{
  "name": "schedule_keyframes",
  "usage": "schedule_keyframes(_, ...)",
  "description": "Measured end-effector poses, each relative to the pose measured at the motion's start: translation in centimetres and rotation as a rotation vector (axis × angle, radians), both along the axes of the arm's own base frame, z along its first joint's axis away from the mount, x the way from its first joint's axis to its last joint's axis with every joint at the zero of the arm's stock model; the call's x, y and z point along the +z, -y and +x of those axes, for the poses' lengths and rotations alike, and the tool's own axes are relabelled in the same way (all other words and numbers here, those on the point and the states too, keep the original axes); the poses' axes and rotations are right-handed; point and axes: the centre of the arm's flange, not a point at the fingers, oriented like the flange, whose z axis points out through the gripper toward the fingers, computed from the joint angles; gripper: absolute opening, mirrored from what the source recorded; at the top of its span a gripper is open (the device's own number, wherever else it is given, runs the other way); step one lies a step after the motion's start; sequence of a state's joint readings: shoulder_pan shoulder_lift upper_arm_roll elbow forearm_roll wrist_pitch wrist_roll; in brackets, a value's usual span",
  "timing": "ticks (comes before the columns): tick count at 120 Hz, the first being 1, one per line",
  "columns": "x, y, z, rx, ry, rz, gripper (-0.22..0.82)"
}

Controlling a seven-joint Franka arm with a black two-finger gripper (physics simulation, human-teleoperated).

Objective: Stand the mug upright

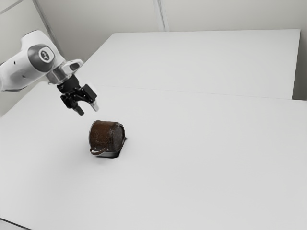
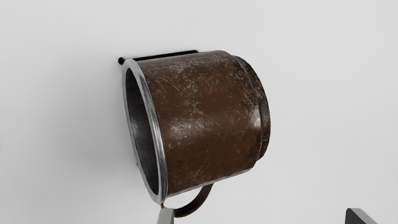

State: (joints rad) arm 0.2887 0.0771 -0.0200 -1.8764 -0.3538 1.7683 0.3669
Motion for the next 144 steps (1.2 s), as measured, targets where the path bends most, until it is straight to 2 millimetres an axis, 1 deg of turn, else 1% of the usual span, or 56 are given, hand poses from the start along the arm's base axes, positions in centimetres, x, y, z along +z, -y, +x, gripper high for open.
schedule_keyframes(13, -1.7, -2.0, 0.0, 0.015, 0.001, -0.028, 0.6)
schedule_keyframes(20, -2.6, -2.1, 0.2, 0.009, 0.0, -0.047, 0.6)
schedule_keyframes(28, -3.2, -2.2, 0.4, -0.001, 0.007, -0.066, 0.6)
schedule_keyframes(44, -5.0, -3.3, 0.5, 0.004, 0.01, -0.114, 0.6)
schedule_keyframes(52, -6.3, -3.7, 0.6, 0.008, 0.007, -0.144, 0.6)
schedule_keyframes(72, -8.5, -3.7, 1.0, 0.011, 0.021, -0.22, 0.6)
schedule_keyframes(88, -10.3, -3.8, 0.4, 0.038, 0.04, -0.308, 0.6)
schedule_keyframes(101, -11.6, -3.3, -0.1, 0.062, 0.061, -0.391, 0.6)
schedule_keyframes(113, -12.3, -2.8, -0.4, 0.084, 0.088, -0.462, 0.6)
schedule_keyframes(116, -12.4, -2.8, -0.5, 0.089, 0.093, -0.477, 0.59)
schedule_keyframes(120, -12.6, -2.7, -0.6, 0.095, 0.101, -0.497, 0.54)
schedule_keyframes(136, -12.4, -2.4, -0.5, 0.092, 0.135, -0.538, 0.21)
schedule_keyframes(144, -12.3, -2.3, -0.5, 0.084, 0.148, -0.546, 0.09)
